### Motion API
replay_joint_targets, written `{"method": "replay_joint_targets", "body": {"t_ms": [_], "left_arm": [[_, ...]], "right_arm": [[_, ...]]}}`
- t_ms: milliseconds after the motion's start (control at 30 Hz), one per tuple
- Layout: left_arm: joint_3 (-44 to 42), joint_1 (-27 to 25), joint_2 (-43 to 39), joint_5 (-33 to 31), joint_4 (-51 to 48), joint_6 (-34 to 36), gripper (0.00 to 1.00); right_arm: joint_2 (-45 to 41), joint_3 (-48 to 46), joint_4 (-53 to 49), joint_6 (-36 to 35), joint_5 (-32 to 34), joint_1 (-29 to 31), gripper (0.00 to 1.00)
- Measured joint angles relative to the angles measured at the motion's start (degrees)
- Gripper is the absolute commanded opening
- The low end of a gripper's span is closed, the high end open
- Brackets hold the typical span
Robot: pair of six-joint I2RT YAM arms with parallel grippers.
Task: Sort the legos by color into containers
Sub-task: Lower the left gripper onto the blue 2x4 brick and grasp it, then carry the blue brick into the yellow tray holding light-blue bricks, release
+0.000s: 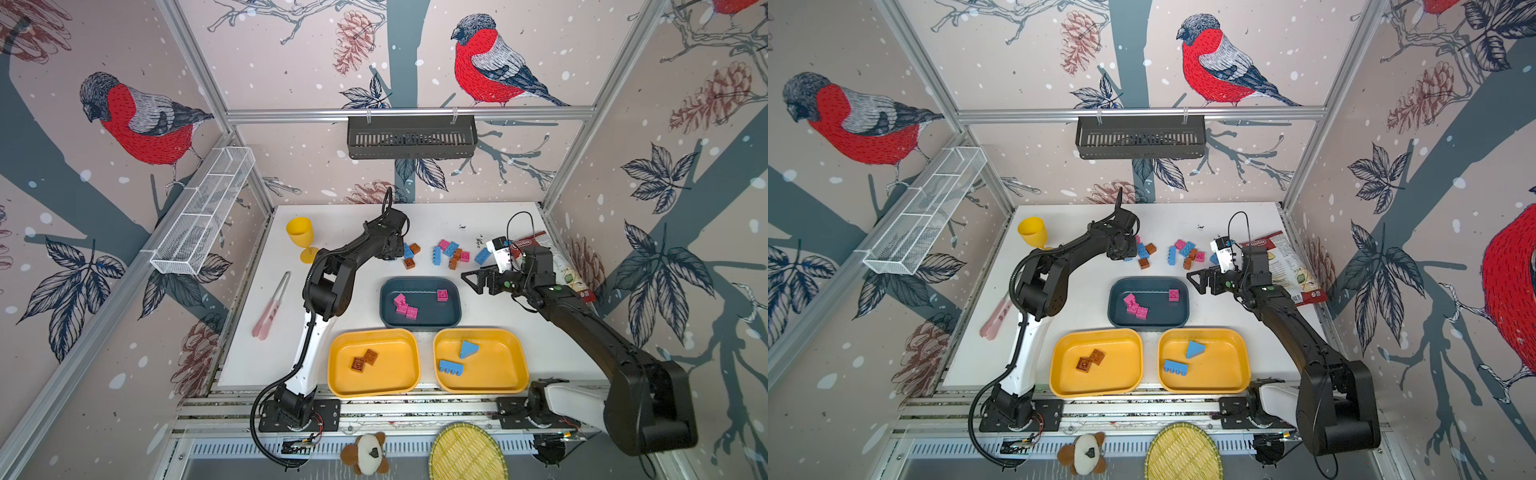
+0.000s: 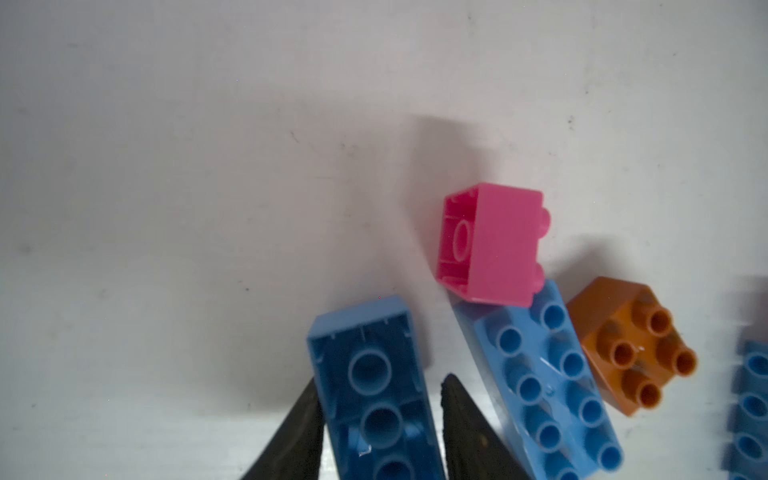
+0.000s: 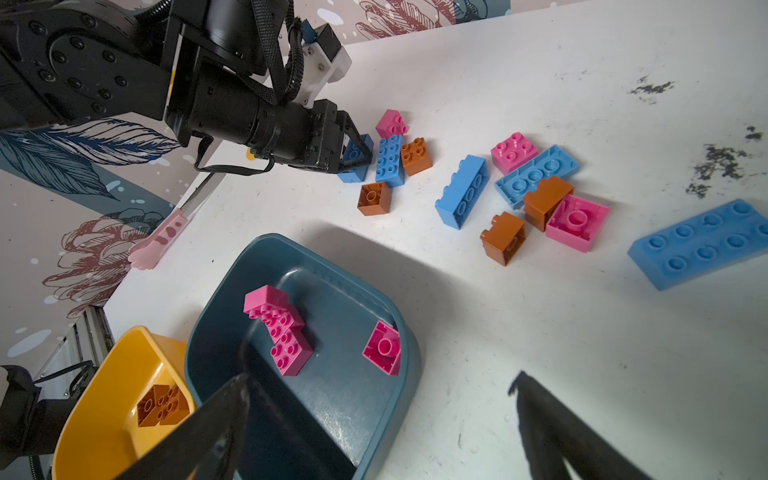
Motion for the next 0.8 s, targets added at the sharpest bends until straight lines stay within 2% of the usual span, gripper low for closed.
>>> {"method": "replay_joint_targets", "body": {"t_ms": [300,367,500,633,800], "left_arm": [[0.61,0.0,0.42,-2.21,-1.53,1.55,0.29],[1.09,0.0,0.42,-2.67,-2.38,1.99,0.24],[1.51,0.0,-0.72,-2.89,-3.78,3.5,0.22],[-0.13,-0.13,-5.42,-1.33,-4.39,5.62,0.22],[-8.9,-3.08,-15.85,3.19,-3.23,10.27,0.22]], "right_arm": [[0.09,0.0,0.0,0.0,-0.22,0.0,1.0],[0.09,0.0,0.0,0.0,-0.24,0.0,1.0],[0.09,0.0,0.0,0.0,-0.24,-0.02,1.0],[0.07,0.0,0.04,0.02,-0.5,-0.02,1.0],[-0.61,0.0,0.04,0.22,-0.61,-0.04,1.0]]}}
